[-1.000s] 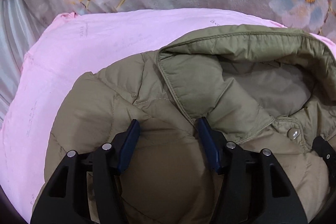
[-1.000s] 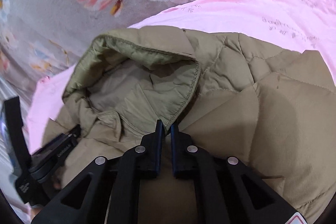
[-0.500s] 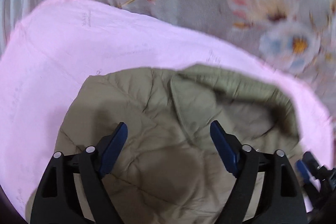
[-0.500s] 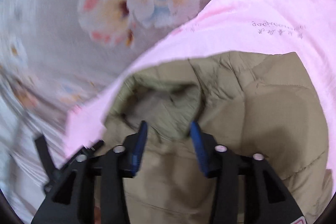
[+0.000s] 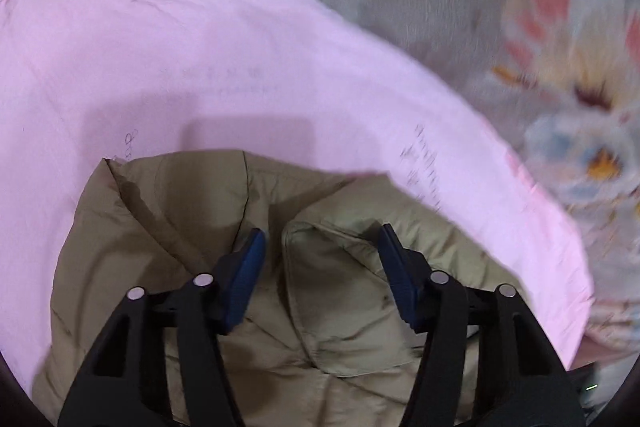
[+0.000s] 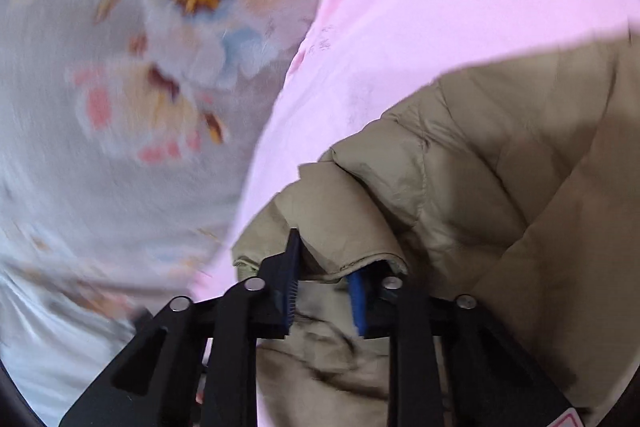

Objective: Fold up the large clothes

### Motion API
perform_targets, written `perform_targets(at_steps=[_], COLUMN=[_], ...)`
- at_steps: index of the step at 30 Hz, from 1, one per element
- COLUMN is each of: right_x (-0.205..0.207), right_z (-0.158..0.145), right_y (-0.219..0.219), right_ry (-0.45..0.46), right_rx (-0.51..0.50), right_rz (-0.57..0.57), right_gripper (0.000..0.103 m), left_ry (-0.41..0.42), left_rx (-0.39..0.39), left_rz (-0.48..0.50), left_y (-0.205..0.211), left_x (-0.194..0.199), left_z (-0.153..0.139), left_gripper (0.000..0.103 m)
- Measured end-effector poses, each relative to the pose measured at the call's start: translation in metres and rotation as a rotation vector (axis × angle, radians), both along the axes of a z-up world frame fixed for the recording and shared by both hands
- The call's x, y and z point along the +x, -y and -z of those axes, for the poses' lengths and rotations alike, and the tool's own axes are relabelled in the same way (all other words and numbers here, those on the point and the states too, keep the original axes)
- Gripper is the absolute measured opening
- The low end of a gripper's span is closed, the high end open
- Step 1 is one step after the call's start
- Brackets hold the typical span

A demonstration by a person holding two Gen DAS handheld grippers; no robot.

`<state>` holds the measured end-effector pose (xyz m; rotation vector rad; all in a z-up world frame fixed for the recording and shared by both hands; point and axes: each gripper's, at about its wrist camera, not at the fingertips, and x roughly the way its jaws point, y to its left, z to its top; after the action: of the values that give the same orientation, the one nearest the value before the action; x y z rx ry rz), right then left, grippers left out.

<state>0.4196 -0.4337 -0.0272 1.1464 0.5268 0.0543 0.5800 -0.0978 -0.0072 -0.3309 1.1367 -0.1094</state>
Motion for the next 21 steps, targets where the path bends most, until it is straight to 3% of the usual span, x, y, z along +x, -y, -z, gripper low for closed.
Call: perform_targets(at_steps=[5, 10, 12, 21], right_x=[-0.002, 0.004, 0.009, 0.021], right_z=[-0.020, -0.015, -0.010, -0.002], right_y=[-0.026, -0.057, -0.066, -0.083], right_ry=[-0.117, -0.193, -0.212, -0.249], right_rx=[-0.501, -0.812, -0.890, -1.031], right_rz=[-0.075, -0.080, -0.064, -0.011], right_gripper=[0.011, 0.010, 0.011, 0.011], left_ry=[0.073, 0.176, 0.217, 0.323], left_rx=[0.264, 0.433, 0.464, 0.547], left_rz=[0.146, 0.198, 0.197, 0.174], left_y=[0.029, 0.049, 0.050, 0.059], left_x=[-0.015, -0.031, -0.038, -0.051], left_z=[0.016, 0.030, 0.033, 0.043], left_gripper=[0.054, 0.054, 0.054, 0.054])
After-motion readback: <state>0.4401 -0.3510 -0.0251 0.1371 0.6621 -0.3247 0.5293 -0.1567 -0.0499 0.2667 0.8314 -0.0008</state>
